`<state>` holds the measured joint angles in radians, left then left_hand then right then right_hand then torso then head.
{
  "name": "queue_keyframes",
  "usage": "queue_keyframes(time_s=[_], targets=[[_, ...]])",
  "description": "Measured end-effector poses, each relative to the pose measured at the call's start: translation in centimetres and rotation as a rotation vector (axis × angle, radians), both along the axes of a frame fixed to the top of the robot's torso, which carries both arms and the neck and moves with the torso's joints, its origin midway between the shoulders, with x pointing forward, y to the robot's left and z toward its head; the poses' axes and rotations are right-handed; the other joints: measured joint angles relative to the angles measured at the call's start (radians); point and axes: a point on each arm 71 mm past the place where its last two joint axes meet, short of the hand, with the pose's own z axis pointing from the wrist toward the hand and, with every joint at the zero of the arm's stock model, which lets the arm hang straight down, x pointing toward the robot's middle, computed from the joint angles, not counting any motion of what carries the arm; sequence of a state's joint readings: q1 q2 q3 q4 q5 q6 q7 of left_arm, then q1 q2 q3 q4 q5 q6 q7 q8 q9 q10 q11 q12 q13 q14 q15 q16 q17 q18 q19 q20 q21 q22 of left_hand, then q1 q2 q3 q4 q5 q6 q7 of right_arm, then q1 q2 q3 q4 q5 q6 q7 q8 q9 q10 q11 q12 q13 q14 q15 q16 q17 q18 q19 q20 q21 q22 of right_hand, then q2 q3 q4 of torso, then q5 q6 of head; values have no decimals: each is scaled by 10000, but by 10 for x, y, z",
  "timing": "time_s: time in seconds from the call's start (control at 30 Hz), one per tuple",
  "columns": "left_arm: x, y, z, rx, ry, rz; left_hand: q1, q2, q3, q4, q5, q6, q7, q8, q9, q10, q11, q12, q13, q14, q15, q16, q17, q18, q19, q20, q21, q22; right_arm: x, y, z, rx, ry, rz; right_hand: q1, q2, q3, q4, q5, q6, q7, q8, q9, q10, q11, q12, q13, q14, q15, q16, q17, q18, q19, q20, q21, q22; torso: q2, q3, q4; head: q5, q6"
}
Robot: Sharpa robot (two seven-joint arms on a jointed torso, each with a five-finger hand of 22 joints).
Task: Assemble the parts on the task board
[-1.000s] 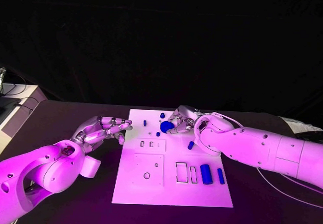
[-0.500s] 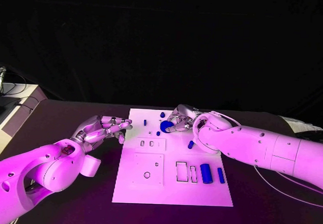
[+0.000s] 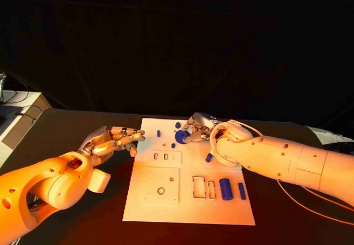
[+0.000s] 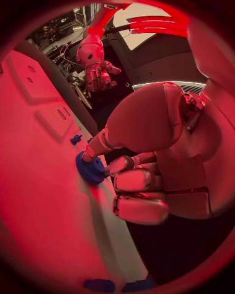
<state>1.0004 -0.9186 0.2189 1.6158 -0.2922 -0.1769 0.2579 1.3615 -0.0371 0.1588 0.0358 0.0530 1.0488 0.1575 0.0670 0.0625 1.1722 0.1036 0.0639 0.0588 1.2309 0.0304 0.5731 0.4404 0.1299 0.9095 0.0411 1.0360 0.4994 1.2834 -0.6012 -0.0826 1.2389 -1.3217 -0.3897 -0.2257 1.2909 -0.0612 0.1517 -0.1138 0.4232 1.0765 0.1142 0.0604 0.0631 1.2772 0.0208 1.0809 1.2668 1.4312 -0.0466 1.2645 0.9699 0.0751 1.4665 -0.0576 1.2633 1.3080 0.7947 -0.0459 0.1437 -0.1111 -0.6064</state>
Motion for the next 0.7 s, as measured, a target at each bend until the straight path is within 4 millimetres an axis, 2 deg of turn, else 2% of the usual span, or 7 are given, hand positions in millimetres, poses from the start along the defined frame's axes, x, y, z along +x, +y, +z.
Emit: queue_keyframes(time_s=[0.07, 0.17, 0.23, 0.37, 0.7], targets=[[0, 0, 0, 0, 1, -1, 0, 0, 0, 0, 0, 0, 0, 0, 0, 0, 0, 0, 0, 0, 0, 0, 0, 1, 0, 0, 0, 0, 0, 0, 0, -37, -71, 21, 3, 47, 105, -107, -29, 97, -96, 13, 0, 35, -38, 37, 27, 36, -37, 0, 9, 3, -2, -34, 25, 0, 0, 0, 0, 0, 0], [0, 0, 0, -1, 2, -3, 0, 0, 0, 0, 0, 0, 0, 0, 0, 0, 0, 0, 0, 0, 0, 0, 1, 1, 0, 0, 0, 0, -1, 1, 1, -87, -205, 44, 14, 89, 185, -190, -40, 126, -125, 18, 0, 104, -107, 87, 81, 35, -39, 0, 36, 5, -1, -35, 46, -1, 0, 1, 0, 0, 7], [0, 0, 0, -1, 3, -6, 0, 0, 0, 0, 0, 0, 0, 0, 0, 0, 0, 0, 0, 0, 0, 0, 1, 0, 0, 0, 0, 0, -2, 1, 1, -113, -294, 60, 4, 121, 232, -250, -56, 156, -155, 18, 0, 124, -127, 87, 97, 37, -106, 0, 39, 12, -35, -72, 45, -1, -1, 1, 0, 0, 15], [0, 0, 0, 1, 6, -6, 0, 0, 0, 0, 0, 0, 0, 0, 0, 0, 0, 0, 0, 0, 0, 0, 1, 0, 0, 0, -1, 0, -3, 1, 2, -140, -471, 62, -38, 218, 256, -313, -5, 156, -155, 18, 0, 124, -129, 87, 139, 37, -106, 0, 72, 10, 0, -107, 107, -1, -3, 2, 2, 0, 29], [0, 1, -1, 19, 33, -4, 0, 0, 28, -28, 0, 0, 0, 0, 0, -37, 37, 0, 0, 0, 0, 0, -9, 0, 0, 0, 36, -35, -9, -4, 6, -62, -848, 55, -106, 285, 254, -342, 28, 175, -174, 18, -1, 158, -163, 87, 151, 36, -107, 0, 90, 12, 1, -107, 107, -3, -3, 0, 4, 33, 13]])
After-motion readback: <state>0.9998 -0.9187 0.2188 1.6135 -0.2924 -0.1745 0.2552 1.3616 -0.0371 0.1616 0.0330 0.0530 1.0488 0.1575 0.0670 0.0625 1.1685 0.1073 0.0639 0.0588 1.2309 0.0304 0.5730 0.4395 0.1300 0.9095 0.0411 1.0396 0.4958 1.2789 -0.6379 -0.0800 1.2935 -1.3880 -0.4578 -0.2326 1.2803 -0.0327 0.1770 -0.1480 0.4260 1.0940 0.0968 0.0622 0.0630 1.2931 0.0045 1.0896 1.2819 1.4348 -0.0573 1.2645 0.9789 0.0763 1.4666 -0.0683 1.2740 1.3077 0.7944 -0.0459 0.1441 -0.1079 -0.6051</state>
